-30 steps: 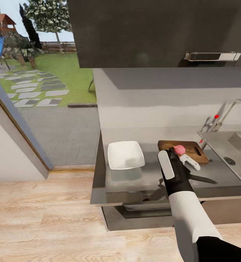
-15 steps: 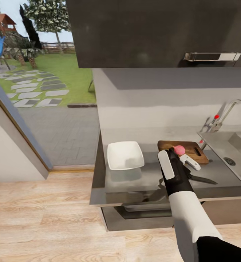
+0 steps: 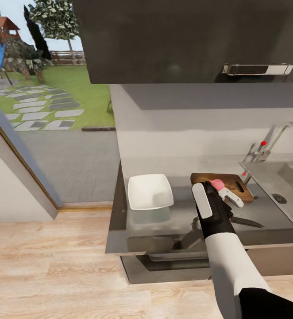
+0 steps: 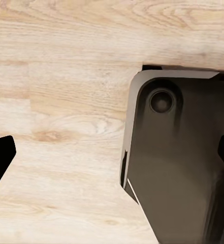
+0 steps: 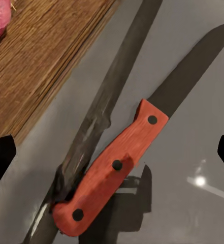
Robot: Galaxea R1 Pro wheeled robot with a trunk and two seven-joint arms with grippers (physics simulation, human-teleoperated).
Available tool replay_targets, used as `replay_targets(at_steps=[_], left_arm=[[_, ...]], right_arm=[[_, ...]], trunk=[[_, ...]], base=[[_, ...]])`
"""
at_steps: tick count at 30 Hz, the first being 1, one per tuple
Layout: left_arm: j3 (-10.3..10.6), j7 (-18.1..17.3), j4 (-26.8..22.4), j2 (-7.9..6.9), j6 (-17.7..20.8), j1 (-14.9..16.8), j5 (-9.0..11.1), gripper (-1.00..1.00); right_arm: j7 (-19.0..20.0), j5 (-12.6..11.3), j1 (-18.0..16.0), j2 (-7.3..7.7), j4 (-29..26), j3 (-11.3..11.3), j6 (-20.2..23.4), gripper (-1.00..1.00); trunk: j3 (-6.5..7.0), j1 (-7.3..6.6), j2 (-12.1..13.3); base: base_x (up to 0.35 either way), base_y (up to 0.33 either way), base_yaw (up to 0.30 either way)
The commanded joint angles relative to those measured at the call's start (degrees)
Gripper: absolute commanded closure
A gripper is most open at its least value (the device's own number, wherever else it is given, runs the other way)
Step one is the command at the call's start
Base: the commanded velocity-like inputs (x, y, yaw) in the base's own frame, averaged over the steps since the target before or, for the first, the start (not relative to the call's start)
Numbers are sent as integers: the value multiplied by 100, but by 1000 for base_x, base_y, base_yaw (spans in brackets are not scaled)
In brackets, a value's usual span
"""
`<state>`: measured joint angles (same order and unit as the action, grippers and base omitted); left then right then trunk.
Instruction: In the kitchen, take the Vidalia onion out of the sink, dice it on the chopping board with the paring knife, put the diced onion into the bowl on the countertop, then place both the paring knife and the chopping board into the sink.
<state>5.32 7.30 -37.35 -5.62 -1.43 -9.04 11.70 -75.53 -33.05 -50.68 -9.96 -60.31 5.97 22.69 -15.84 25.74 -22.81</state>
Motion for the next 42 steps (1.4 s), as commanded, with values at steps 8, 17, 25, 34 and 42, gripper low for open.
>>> replay_targets(at_steps=[8,17,25,34,42], left_arm=[[48,52,87,33,-15,-1,55,-100],[48,52,105,57,-15,-1,51,-100],[48,52,105,69,-15,-1,51,-100],[48,52,105,78,-15,-1,50,-100],[50,52,105,78,-15,-1,49,-100]], right_arm=[[-23,-1,-4,-4,-7,9,60,-100],[-23,14,-6,-4,1,22,60,-100],[-21,10,-4,63,2,107,77,-100],[317,19,-7,122,48,228,104,-100],[366,18,-4,167,113,237,106,-100]], trunk=[[-10,4,-11],[-10,4,-11],[-10,4,-11],[-10,4,-11],[-10,4,-11]], base=[[13,-9,0],[0,0,0],[0,0,0],[0,0,0],[0,0,0]])
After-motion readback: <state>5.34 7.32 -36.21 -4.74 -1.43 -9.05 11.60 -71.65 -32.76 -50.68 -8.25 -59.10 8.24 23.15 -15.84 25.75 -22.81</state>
